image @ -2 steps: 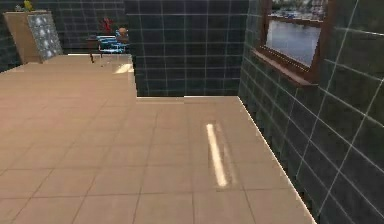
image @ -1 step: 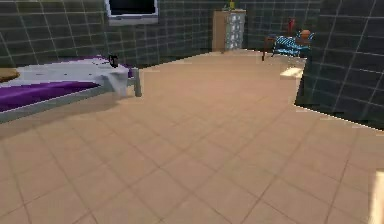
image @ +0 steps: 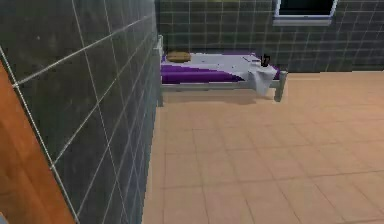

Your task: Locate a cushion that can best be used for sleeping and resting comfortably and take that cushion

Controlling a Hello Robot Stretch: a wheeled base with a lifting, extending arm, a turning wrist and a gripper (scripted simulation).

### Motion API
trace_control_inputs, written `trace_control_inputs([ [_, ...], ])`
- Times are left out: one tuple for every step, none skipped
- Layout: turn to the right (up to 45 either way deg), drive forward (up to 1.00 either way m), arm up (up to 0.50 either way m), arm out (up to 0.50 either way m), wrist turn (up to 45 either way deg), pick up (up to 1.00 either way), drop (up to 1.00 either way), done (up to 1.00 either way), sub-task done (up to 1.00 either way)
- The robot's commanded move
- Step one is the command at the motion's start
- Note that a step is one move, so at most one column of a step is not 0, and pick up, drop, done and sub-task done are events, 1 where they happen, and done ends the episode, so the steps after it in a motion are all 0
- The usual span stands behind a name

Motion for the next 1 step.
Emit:
trace_control_inputs([
  [0.0,1.0,0.0,0.0,0.0,0.0,0.0,0.0,0.0],
])
